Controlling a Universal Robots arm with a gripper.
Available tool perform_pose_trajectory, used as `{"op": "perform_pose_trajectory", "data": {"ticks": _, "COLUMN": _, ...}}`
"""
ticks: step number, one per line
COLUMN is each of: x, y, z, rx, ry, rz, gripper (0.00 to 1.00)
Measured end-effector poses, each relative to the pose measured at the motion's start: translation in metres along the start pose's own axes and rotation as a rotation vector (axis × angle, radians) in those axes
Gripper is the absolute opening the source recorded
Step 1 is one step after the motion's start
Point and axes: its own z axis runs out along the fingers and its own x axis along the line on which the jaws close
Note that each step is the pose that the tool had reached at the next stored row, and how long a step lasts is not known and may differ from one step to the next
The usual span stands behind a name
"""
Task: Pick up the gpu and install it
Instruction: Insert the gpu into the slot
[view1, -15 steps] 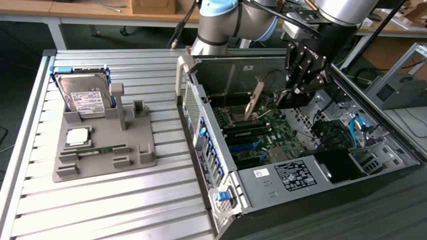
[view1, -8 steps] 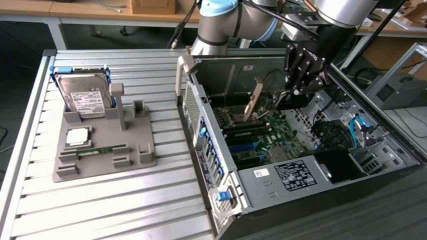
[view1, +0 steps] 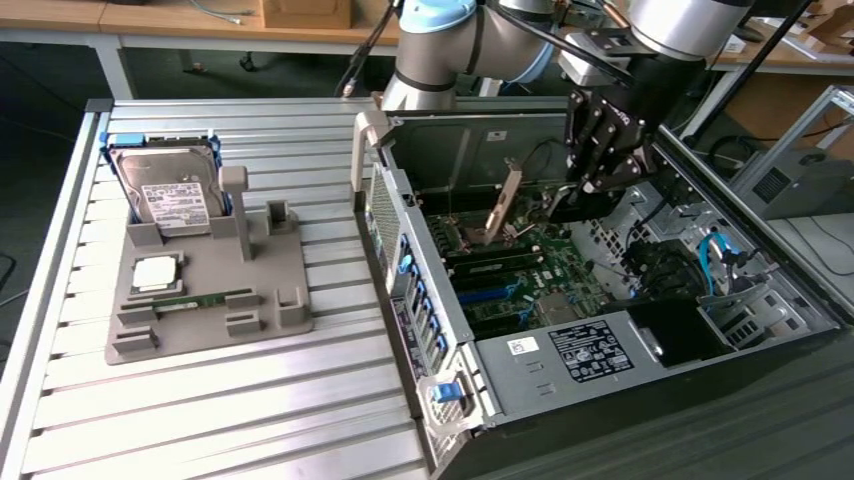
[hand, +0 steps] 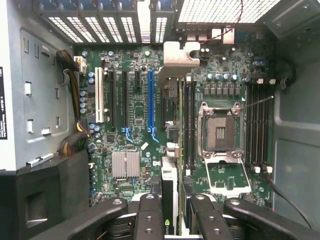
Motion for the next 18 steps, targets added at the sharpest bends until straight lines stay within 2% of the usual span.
{"op": "perform_pose_trajectory", "data": {"ticks": 18, "x": 0.0001, "y": 0.0086, "z": 0.0040, "rx": 0.0000, "ry": 0.0000, "rz": 0.000, "gripper": 0.27}}
